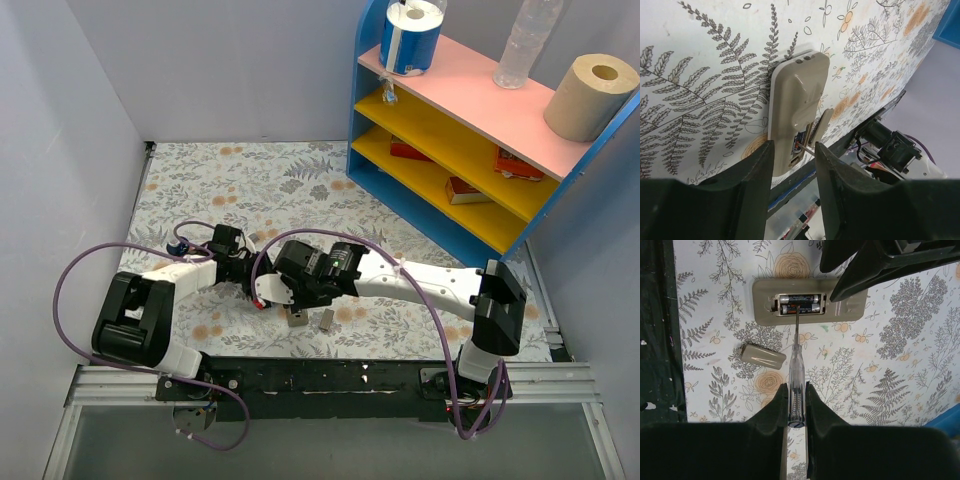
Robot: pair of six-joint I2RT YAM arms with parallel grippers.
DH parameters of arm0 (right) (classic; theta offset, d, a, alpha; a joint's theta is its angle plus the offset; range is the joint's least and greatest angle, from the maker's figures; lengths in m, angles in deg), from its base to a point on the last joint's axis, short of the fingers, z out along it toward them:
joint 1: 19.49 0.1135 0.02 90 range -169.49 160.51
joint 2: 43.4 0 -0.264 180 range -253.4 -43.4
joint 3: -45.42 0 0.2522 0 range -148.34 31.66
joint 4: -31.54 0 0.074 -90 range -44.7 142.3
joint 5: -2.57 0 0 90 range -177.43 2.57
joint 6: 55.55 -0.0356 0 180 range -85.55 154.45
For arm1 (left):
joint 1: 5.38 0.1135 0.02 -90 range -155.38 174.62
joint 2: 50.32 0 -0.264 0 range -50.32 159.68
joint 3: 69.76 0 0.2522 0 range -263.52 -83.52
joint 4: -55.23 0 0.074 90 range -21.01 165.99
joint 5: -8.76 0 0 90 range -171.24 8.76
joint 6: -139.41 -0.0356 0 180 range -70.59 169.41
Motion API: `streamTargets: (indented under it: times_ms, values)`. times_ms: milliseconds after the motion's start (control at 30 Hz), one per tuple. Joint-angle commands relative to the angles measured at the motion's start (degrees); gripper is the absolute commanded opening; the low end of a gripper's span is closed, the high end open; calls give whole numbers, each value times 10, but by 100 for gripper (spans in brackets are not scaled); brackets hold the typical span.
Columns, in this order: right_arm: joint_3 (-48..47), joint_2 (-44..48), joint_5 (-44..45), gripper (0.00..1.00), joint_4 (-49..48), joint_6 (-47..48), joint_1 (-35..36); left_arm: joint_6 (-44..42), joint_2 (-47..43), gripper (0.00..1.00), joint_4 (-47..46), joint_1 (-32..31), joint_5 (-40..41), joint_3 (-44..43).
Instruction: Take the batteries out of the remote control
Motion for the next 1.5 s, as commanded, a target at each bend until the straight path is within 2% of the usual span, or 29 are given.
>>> streamTargets:
  times_ms: [0,367,533,733,900,1033,1200,1333,1467]
  values:
    - [-34,-14,17,1,24,2,5,-7,12,36,-10,-6,-17,6]
    - [-67,-57,30,1,47,16,19,-5,40,30,-8,-33,-1,4]
    - [-62,-62,25,1,25,27,21,-6,41,21,-8,-37,-1,2]
    - [29,-11,4,1,-45,31,16,-7,49,17,-7,-38,-1,1]
    - [120,55,-36,1,-118,25,-10,-7,58,9,-6,-38,6,-4]
    - [176,87,-83,1,-161,22,-26,-8,68,8,-9,-37,10,-13]
    - [213,107,-98,1,-190,10,-43,-8,77,8,-9,-38,13,-16]
    - [238,122,-113,1,-218,4,-52,-7,78,1,-6,-38,26,-17]
    - [259,138,-125,1,-237,-6,-63,-7,81,0,-2,-38,36,-21]
